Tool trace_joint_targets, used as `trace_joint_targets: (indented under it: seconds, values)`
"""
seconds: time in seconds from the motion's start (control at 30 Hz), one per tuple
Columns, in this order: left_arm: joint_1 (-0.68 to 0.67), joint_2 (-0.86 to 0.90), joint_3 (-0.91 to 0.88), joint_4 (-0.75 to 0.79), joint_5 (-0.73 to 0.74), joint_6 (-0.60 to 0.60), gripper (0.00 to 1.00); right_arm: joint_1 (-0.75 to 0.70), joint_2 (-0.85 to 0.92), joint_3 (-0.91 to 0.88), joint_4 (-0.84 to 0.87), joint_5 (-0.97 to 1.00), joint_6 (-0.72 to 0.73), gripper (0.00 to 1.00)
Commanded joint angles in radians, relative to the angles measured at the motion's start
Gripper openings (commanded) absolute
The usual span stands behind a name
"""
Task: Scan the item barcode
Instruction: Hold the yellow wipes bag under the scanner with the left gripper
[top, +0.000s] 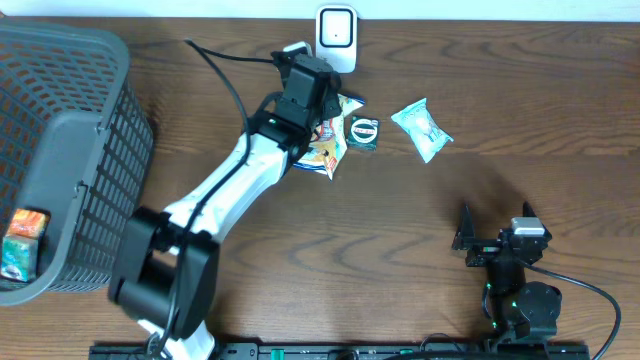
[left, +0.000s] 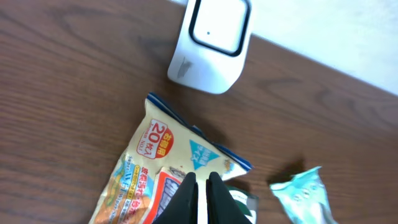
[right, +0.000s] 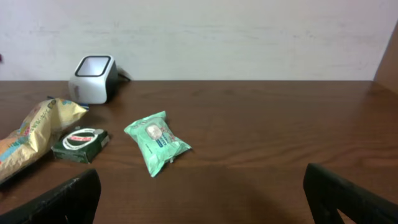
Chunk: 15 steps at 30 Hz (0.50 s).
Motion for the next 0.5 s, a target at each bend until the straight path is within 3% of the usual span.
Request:
trace_joint_targets:
  seconds: [0.0,0.17,0.27,0.47]
  values:
    - [0.003,0.076,0.002,0.045,-0.016,-0.002,0.08,-0.008,-0.002,-0.002,-0.004,-0.002,0.01,0.99]
    - [0.002,0.182,0.002,0.126,-0.015,-0.015,0.08,-0.008,-0.002,-0.002,-0.004,-0.002,0.01,0.99]
    - [0.0,0.246,0.002,0.128,-0.003,-0.069,0.08,-0.008,-0.002,-0.002,-0.004,-0.002,0.01,0.99]
    - [-0.004,0.316,0.002,0.109,0.047,-0.064,0.08,-0.008,-0.002,-0.002,-0.004,-0.002,0.01,0.99]
